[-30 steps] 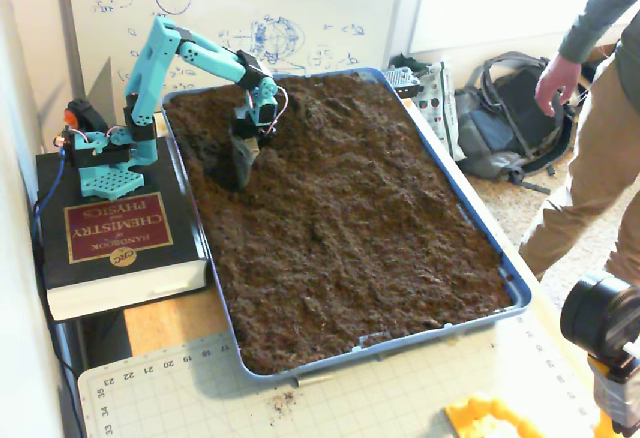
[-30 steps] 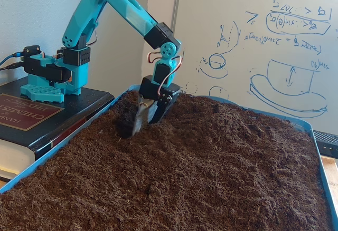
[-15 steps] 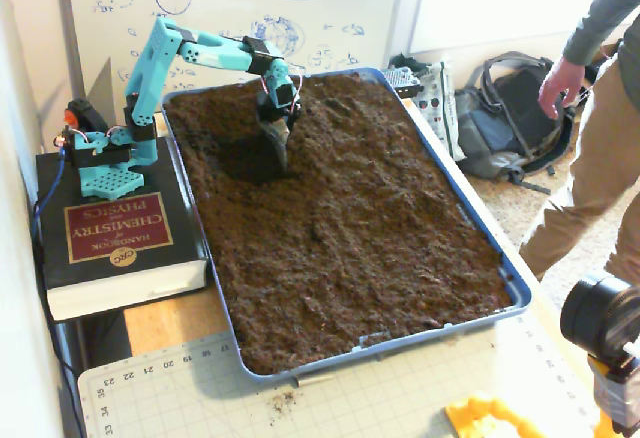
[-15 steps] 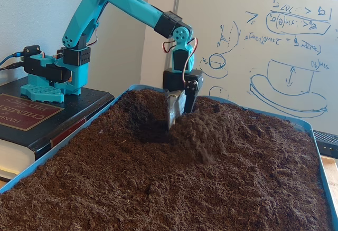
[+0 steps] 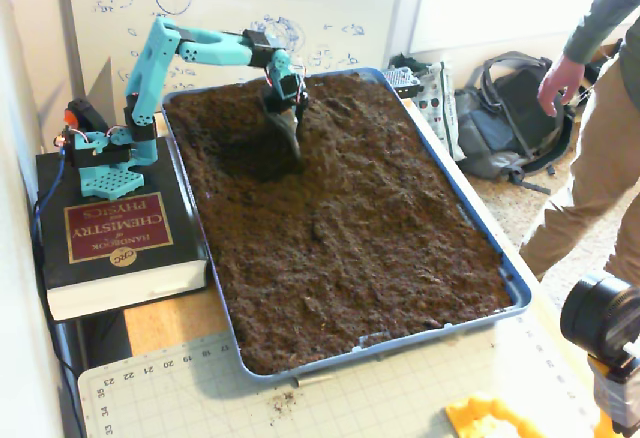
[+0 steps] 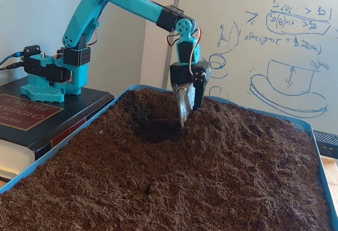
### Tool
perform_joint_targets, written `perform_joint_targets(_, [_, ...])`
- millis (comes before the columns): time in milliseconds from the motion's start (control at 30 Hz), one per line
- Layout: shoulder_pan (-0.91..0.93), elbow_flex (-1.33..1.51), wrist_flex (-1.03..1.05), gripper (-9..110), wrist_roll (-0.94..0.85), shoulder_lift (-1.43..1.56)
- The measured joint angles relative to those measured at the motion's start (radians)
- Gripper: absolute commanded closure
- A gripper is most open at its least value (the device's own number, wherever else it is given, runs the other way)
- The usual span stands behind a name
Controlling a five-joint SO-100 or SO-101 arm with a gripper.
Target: Build a berm.
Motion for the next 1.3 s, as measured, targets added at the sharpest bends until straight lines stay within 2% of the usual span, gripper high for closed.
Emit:
perform_joint_targets(567, [0.092, -0.103, 0.014, 101, -0.035, 0.25])
perform_joint_targets(967, [0.279, 0.121, 0.557, 101, -0.318, 0.325])
perform_joint_targets(1133, [0.348, 0.261, 0.568, 101, -0.334, 0.325])
perform_joint_targets(1300, [0.364, 0.383, 0.436, 101, -0.334, 0.325])
